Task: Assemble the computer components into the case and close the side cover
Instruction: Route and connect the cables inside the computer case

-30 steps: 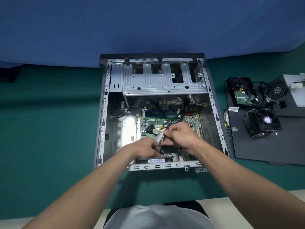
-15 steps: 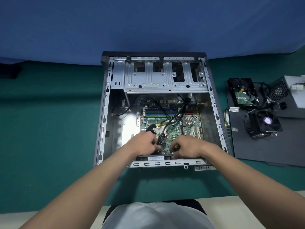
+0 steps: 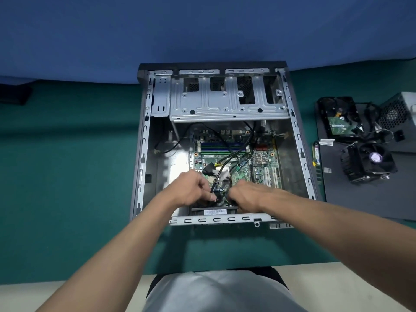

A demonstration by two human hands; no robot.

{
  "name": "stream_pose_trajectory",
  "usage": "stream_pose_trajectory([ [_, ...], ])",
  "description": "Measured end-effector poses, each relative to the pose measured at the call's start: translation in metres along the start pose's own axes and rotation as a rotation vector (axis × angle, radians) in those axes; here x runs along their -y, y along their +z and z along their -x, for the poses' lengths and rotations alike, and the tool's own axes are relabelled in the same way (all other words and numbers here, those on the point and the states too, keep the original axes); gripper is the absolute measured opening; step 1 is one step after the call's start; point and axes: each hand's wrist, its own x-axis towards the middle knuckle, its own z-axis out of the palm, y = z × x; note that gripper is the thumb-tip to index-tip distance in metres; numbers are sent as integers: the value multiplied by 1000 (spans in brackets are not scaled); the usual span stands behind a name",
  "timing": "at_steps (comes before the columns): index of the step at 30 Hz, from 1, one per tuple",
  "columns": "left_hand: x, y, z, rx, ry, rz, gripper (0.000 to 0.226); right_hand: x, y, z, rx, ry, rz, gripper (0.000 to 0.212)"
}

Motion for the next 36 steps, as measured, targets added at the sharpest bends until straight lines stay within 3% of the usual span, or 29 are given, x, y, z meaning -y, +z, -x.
stream_pose_trajectory([
  [4,1,-3,2,148,-7,128,27,-3,2,1,-37,-7,0,28],
  [6,0,-5,4,153,3,147,23,-5,3,0,-68,4,-16,30],
  [9,0,-7,7,141,24,366,19,-7,4,-2,-115,-4,-11,32],
  [14,1,-7,4,1,25,306,24,-8,4,-2,-105,-8,26,24],
  [18,-3,-12,8,-66,-27,400,20,-13,0,4,-179,-24,84,27],
  [22,-9,-19,9,-431,19,444,9,-15,0,4,-193,-12,72,30],
  [24,-9,-20,9,-538,41,526,22,-14,2,-1,-177,-7,58,28],
  [30,-12,-17,9,-503,-23,377,26,-13,7,-7,-109,19,44,14],
  [34,-14,-15,11,-519,-51,352,29,-10,10,-5,-118,-11,-54,35],
  [36,-15,-16,14,-514,-67,346,28,-8,10,-4,-85,-42,-26,35],
])
